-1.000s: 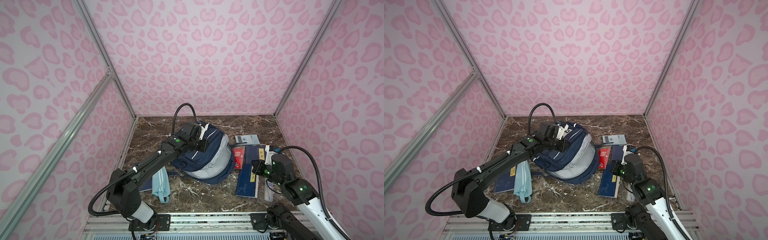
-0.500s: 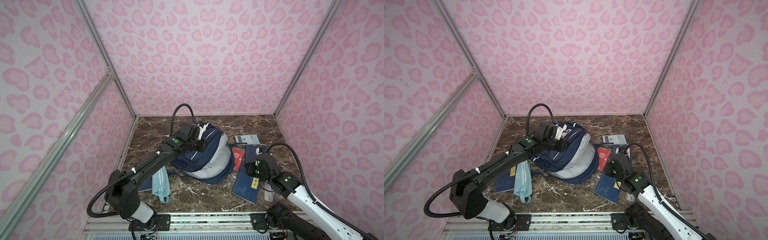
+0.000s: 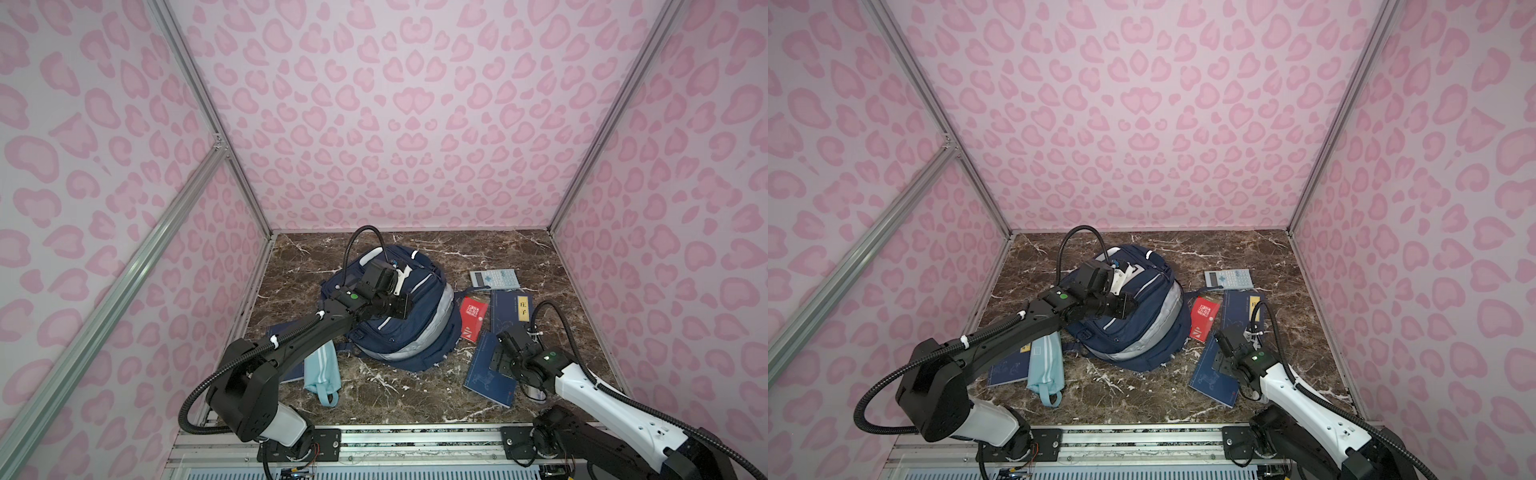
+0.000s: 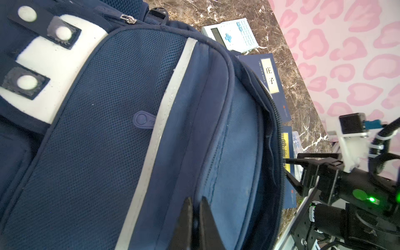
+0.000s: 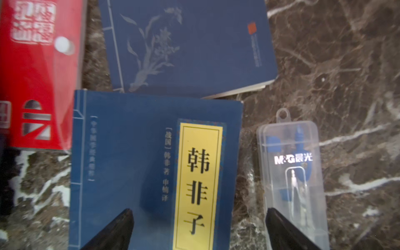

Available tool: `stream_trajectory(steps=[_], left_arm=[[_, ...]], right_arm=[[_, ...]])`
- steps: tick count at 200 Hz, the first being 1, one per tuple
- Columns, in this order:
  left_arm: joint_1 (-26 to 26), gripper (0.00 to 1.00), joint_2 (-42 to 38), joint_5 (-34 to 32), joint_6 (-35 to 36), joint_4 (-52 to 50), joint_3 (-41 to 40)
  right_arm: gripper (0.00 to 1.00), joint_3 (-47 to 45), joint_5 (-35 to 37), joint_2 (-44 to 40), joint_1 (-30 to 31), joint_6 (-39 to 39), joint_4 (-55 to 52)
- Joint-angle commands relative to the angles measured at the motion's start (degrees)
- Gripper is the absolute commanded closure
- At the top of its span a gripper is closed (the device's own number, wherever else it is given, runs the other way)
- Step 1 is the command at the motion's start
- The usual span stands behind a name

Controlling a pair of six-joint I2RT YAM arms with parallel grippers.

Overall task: Pack books, pencil case, and school supplies into a backpack
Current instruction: Pick up the book from the bottom-right of the table.

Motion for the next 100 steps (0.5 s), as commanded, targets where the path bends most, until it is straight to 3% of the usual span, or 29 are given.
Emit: stream_trajectory(steps=[1,40,58,87,100], left_arm=[[0.1,0.97,-0.4,1.3,-1.0,3.3,0.1],[0.0,0.97,-0.9,1.5,-1.1,4.2,-0.9],[0.0,0.97,-0.9,1.3,-1.2,4.4,-1.4],[0.0,0.97,-1.0,1.6,-1.3,4.8,-1.8],[0.1,0.97,-1.0,1.5,-1.1,4.6,-1.7]], right_arm=[[0.08,-3.8,-6.8,-0.9,0.2,0.6,10.6],[0.27,-5.4,-4.1,-1.5,-1.2,-0.8,7.7],[0.49,-4.7,-3.5,-0.7,-2.4,-1.8,6.7],[1.0,-3.3,-3.7,0.0,-2.6,-3.5,5.9],[1.0,-3.1,-4.6,-0.9,-2.6,-3.9,6.0]])
